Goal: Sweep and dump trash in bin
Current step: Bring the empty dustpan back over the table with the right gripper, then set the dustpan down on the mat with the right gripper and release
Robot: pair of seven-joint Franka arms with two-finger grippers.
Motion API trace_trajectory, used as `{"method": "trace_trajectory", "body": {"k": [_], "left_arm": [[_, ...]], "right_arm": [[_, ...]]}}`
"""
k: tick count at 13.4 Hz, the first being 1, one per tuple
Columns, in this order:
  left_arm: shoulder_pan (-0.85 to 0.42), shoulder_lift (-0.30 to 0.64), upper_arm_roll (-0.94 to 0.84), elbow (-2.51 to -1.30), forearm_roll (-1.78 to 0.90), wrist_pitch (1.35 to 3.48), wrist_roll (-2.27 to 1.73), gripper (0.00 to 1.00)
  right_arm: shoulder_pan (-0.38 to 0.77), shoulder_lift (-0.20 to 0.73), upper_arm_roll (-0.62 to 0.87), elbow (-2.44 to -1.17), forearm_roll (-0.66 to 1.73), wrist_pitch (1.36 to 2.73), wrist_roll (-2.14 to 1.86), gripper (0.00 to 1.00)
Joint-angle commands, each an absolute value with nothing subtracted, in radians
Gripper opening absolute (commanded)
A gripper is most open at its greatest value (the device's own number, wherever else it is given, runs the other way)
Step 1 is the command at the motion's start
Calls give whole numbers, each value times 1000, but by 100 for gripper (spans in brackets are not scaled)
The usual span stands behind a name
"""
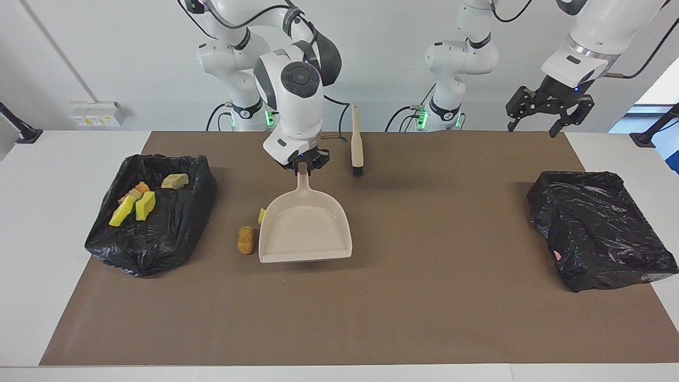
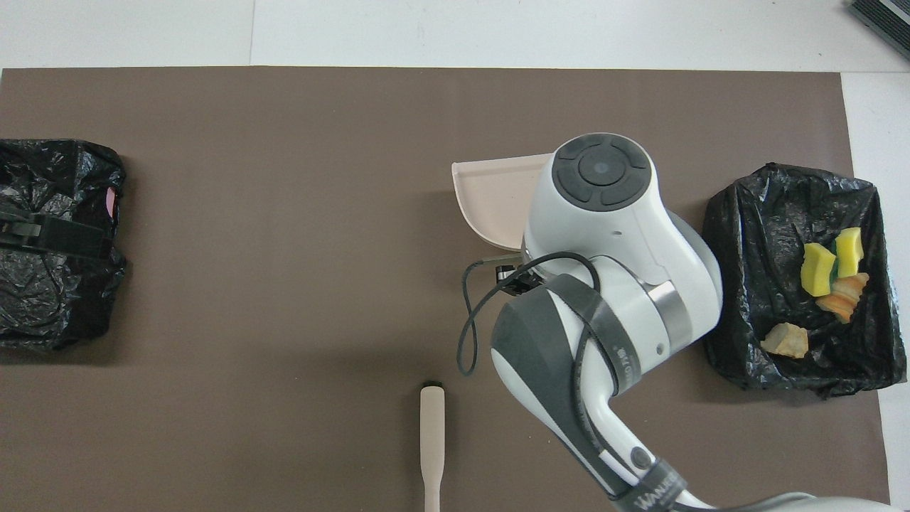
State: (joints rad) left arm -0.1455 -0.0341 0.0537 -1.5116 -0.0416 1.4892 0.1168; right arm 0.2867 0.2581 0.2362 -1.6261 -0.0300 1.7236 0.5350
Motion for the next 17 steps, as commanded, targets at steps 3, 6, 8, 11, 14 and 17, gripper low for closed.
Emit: {"method": "trace_trajectory", "body": {"k": [3, 6, 8, 11, 14, 17], "left_arm": [[-129, -35, 25, -1502, -25, 1486, 121, 100], [-118, -34, 23, -1502, -25, 1493, 118, 100], [-100, -35, 11, -1502, -34, 1482, 115, 100], [-95, -35, 11, -1502, -34, 1482, 117, 100], [-106, -35, 11, -1500, -29, 1476, 117, 100], [-107, -32, 11, -1499, -29, 1480, 118, 100]], "right_arm": [[414, 448, 235, -1488, -9, 1871, 672, 0], [434, 529, 235, -1468, -9, 1982, 722, 0], [454, 570, 235, -1425, -9, 1979, 732, 0], [479, 626, 230, -1396, -24, 1990, 769, 0], [473, 626, 232, -1402, -26, 2010, 764, 19], [460, 623, 233, -1402, -75, 2006, 744, 100]]}}
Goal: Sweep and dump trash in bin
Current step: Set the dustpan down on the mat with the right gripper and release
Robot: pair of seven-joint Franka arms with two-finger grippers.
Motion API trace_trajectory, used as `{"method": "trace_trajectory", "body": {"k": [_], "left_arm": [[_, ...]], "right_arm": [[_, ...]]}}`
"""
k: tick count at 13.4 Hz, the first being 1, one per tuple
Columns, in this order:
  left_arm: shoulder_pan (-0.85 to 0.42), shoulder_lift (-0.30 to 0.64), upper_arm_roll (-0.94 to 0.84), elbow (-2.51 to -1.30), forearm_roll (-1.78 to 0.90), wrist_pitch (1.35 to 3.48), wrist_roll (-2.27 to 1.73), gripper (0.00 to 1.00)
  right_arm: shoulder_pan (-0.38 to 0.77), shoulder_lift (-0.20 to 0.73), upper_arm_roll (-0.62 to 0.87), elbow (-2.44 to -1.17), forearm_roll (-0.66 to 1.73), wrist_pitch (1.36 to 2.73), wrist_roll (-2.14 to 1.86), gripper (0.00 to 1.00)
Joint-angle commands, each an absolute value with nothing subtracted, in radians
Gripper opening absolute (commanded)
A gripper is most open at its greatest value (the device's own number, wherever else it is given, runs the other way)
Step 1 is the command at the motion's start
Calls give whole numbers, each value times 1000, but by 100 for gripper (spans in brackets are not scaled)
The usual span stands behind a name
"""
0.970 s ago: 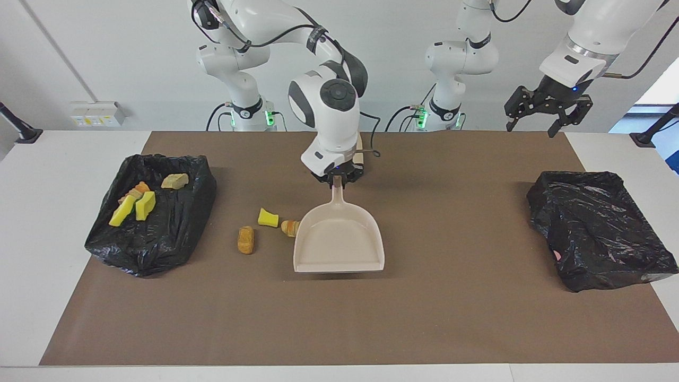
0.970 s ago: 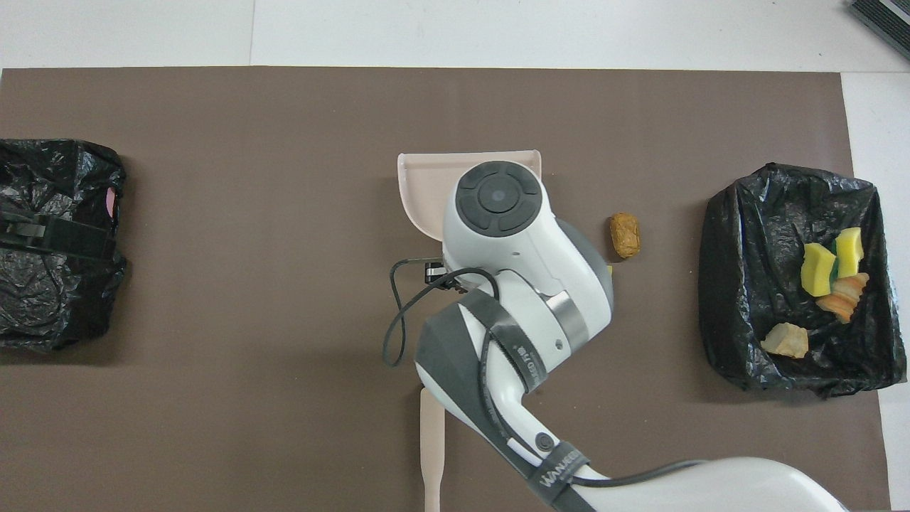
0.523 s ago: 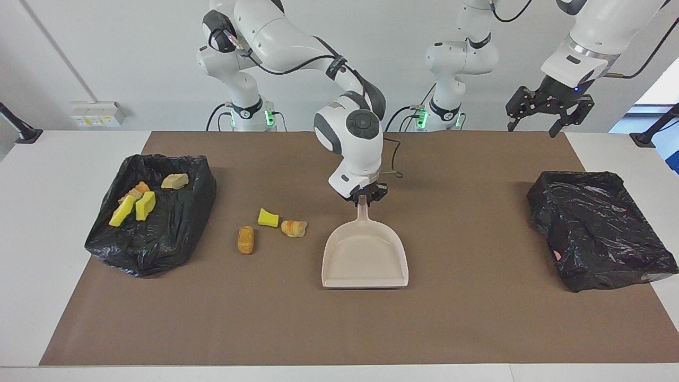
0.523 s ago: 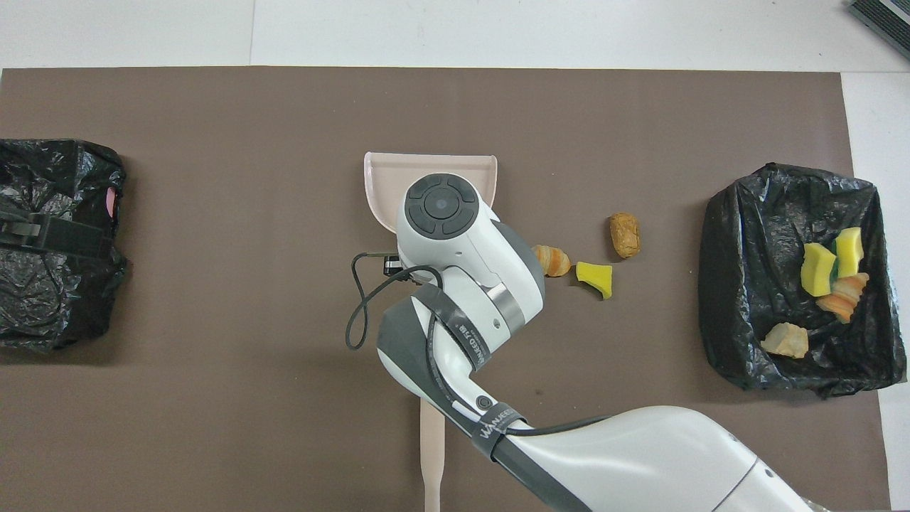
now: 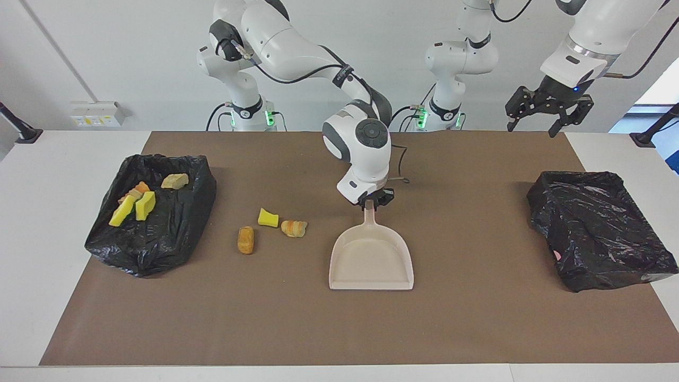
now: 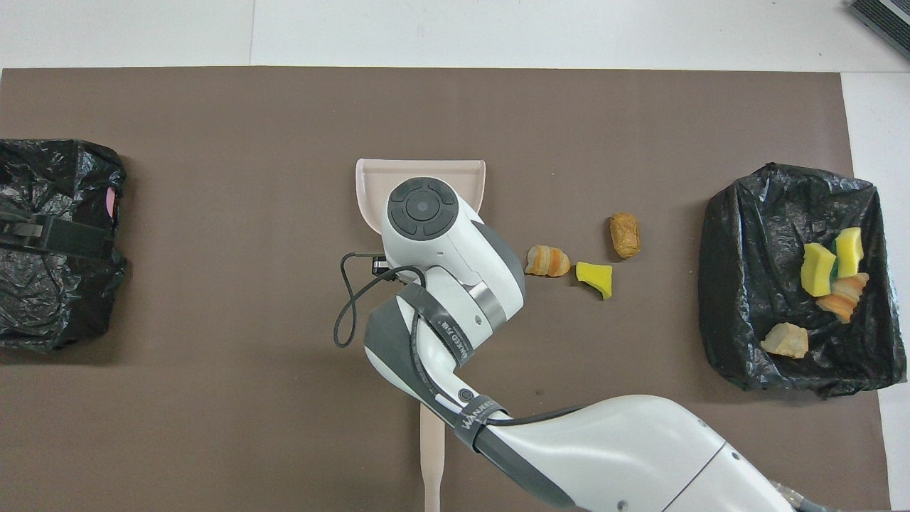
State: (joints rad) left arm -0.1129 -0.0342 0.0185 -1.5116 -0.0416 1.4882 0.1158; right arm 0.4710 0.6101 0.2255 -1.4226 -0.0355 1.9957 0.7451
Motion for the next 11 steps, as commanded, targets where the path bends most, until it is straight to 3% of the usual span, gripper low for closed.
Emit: {"method": "trace_trajectory", "body": {"k": [1, 4, 11], "left_arm": [[-107, -28, 11, -1496, -23, 1488, 118, 100], [-107, -14, 8, -1494, -25, 1499, 118, 100], [-104, 81, -92, -1494, -18, 1655, 106, 100]], "right_arm": [[459, 615, 233, -1402, -89, 1996, 742, 100], [457, 545, 233, -1405, -75, 1977, 742, 100], [436, 214, 238, -1520, 73, 1590, 672, 100]]}}
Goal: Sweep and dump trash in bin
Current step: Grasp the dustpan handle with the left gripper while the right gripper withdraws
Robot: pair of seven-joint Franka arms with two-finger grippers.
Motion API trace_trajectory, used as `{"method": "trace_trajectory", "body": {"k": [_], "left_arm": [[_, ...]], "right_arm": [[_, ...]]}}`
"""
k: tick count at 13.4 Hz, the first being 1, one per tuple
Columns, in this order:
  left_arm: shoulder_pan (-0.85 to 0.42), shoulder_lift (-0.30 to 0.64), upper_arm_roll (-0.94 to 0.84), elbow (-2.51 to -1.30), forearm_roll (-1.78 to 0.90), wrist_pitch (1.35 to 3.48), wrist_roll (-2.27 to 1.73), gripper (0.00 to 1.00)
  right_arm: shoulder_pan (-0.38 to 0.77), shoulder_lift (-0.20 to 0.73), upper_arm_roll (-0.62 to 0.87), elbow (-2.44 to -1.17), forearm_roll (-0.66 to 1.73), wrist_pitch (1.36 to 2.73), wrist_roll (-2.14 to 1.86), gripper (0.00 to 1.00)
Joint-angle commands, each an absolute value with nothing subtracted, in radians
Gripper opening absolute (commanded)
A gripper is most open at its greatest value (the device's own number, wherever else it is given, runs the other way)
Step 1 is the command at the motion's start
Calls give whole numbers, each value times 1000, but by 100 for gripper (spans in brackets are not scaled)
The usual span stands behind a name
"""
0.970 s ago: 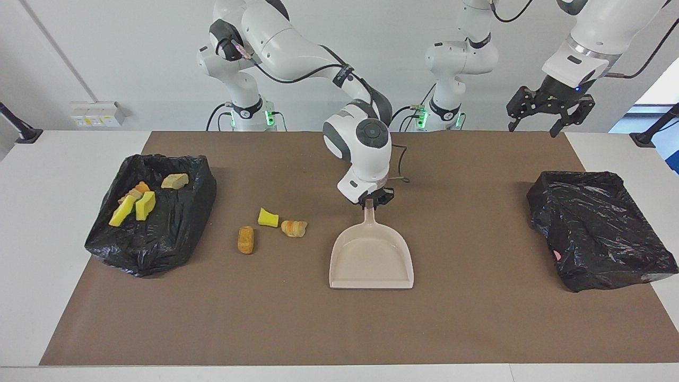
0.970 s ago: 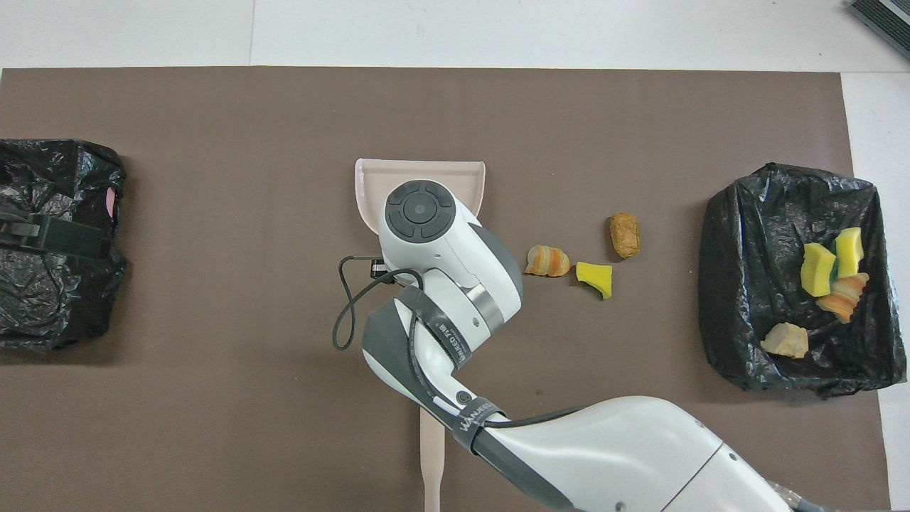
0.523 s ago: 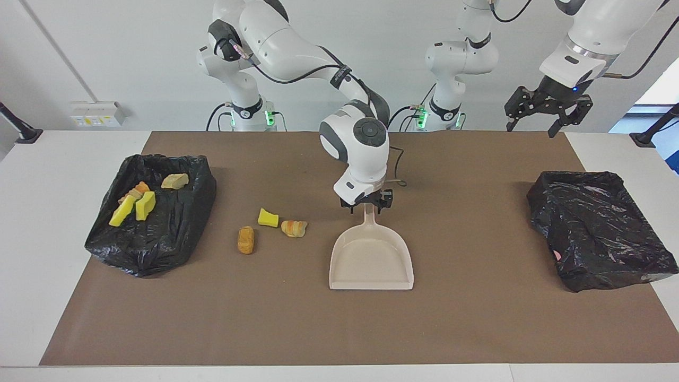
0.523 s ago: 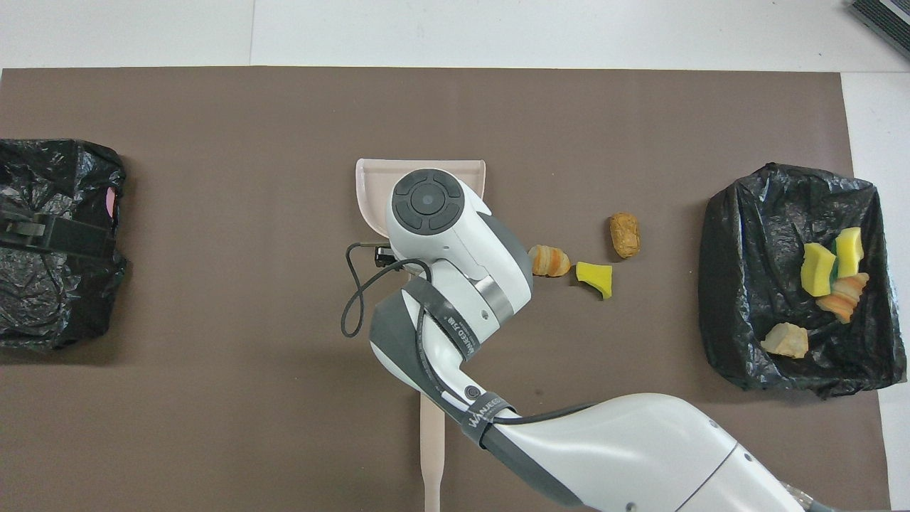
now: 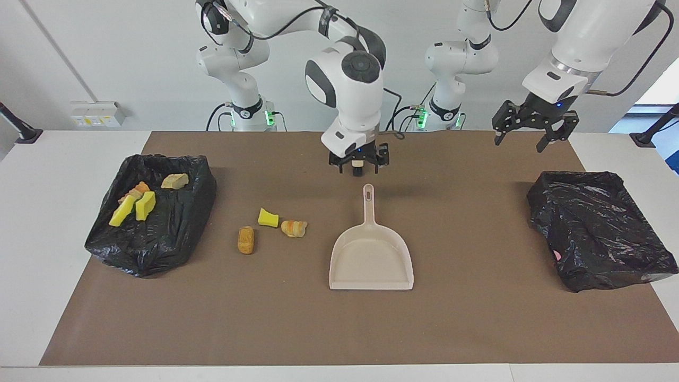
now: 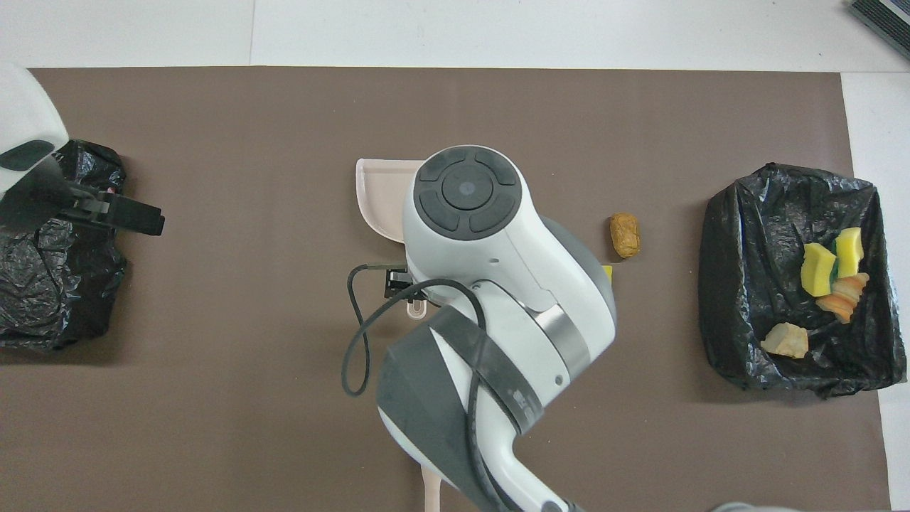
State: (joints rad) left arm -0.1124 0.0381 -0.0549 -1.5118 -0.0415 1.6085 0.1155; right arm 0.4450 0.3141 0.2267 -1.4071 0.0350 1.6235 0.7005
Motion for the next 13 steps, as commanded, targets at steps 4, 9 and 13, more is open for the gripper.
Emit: {"method": "trace_trajectory", "body": {"k": [4, 9, 13], "left_arm": [[-106, 141, -190, -1526, -3, 1752, 45, 100], [-109, 195, -336, -1581, 57, 1841, -136, 100], [-117, 234, -402, -1649, 87, 1933, -260, 100]], "right_arm": [[518, -4, 239, -1821, 268, 1629, 744, 100], [696, -181, 239, -2248, 357, 1960, 817, 100], [777, -175, 239, -2394, 360, 2140, 853, 100]]}}
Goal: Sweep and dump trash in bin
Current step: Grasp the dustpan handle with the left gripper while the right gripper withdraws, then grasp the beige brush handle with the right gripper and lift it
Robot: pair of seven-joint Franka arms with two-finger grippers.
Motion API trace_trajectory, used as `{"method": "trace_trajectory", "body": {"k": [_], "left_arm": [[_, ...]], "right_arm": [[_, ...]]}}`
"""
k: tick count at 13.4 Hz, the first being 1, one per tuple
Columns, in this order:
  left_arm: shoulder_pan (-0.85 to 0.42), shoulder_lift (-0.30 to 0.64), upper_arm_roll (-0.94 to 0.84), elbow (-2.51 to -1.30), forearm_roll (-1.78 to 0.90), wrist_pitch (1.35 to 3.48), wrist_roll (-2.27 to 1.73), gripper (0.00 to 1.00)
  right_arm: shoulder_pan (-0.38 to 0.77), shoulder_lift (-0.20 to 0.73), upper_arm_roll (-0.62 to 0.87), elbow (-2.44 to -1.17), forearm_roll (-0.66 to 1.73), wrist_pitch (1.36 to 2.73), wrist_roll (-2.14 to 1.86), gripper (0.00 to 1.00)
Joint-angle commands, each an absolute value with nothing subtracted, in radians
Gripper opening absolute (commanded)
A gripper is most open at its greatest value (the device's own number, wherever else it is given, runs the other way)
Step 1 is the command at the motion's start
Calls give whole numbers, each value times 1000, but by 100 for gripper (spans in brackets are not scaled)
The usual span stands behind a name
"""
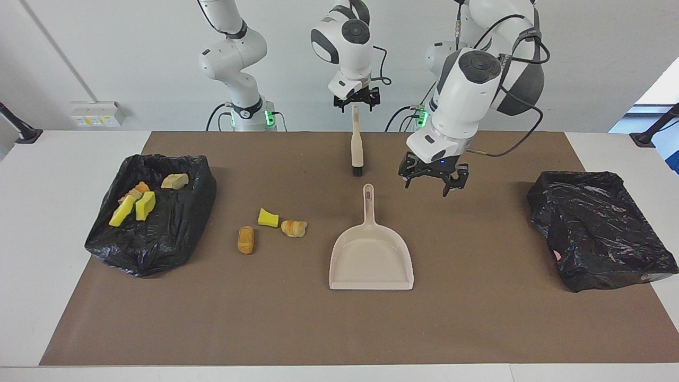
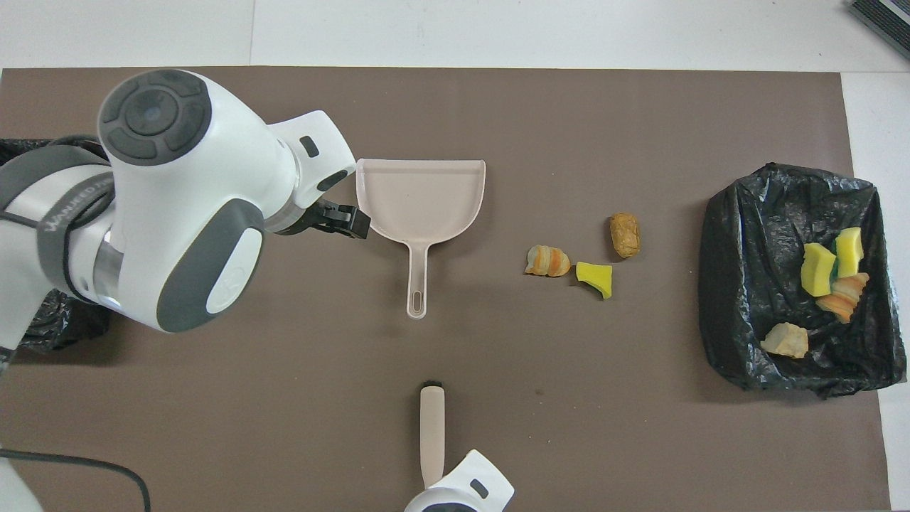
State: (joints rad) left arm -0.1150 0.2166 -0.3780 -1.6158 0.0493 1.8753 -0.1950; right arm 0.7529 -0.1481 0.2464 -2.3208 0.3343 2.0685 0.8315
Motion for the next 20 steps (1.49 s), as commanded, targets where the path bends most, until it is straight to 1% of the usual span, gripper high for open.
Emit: {"method": "trace_trajectory", "body": {"k": [1, 3, 5, 6, 7, 8, 9, 11, 13, 16, 17, 18, 19, 20], "left_arm": [[-126, 270, -429, -1649, 135, 1950, -325, 100], [-126, 322, -480, -1651, 198, 2003, -435, 100], [-143, 363, -489, -1651, 219, 2035, -478, 100], [-144, 373, -489, -1660, 224, 2057, -492, 100], [-144, 371, -494, -1683, 224, 2078, -495, 100], [-146, 374, -500, -1710, 224, 2112, -500, 100], [-152, 374, -506, -1751, 224, 2152, -518, 100], [-155, 376, -515, -1781, 224, 2178, -526, 100], [-169, 414, -522, -1790, 227, 2207, -570, 100], [-169, 423, -523, -1783, 293, 2207, -583, 100], [-167, 425, -525, -1782, 301, 2210, -583, 93], [-167, 425, -525, -1782, 301, 2209, -581, 78], [-167, 425, -526, -1782, 302, 2207, -578, 31], [-167, 428, -526, -1782, 302, 2206, -575, 4]], "right_arm": [[794, -170, 239, -2417, 374, 2176, 865, 100], [804, -144, 239, -2442, 397, 2262, 870, 100], [836, -115, 239, -2453, 400, 2295, 886, 100], [853, -115, 239, -2479, 402, 2339, 891, 100], [853, -114, 239, -2485, 400, 2348, 893, 100], [854, -101, 239, -2485, 400, 2355, 893, 94], [853, -100, 239, -2485, 400, 2356, 893, 71], [854, -97, 239, -2484, 400, 2356, 884, 0], [850, -81, 238, -2471, 397, 2356, 870, 0], [839, -49, 232, -2412, 374, 2314, 862, 0], [824, -38, 230, -2390, 333, 2280, 859, 0], [790, -38, 232, -2369, 281, 2240, 850, 0], [763, -47, 230, -2340, 261, 2180, 832, 0], [746, -63, 227, -2307, 259, 2108, 812, 0]]}}
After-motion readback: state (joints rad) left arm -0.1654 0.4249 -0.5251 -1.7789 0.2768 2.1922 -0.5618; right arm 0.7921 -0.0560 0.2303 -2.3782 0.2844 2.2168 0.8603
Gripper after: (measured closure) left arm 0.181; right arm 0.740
